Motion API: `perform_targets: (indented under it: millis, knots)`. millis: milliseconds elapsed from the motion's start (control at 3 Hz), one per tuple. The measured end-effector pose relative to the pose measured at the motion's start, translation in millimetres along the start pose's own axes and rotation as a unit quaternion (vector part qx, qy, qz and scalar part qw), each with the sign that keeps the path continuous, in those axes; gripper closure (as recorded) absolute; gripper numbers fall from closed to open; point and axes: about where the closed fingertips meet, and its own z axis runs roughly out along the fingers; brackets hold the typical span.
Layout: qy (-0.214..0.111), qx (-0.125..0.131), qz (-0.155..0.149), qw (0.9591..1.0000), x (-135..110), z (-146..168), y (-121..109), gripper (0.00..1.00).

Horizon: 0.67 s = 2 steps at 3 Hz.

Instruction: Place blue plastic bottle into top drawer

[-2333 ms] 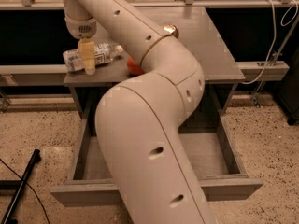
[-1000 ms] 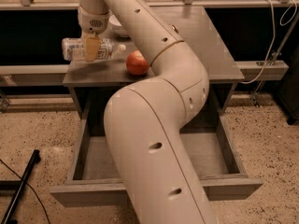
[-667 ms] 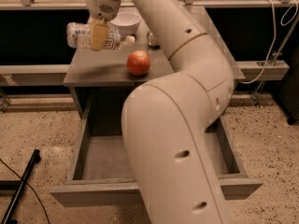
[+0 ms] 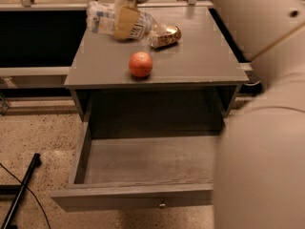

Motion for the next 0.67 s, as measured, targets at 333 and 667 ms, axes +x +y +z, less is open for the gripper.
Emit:
perform_targets:
  millis: [333,667]
  knots:
    - [0.006,0.056,0.006,0.9984,35.0,-35.3,24.7,1.0]
    - [0.059,0.074,-0.001,0.9955,97.5,-34.8,59.1,1.0]
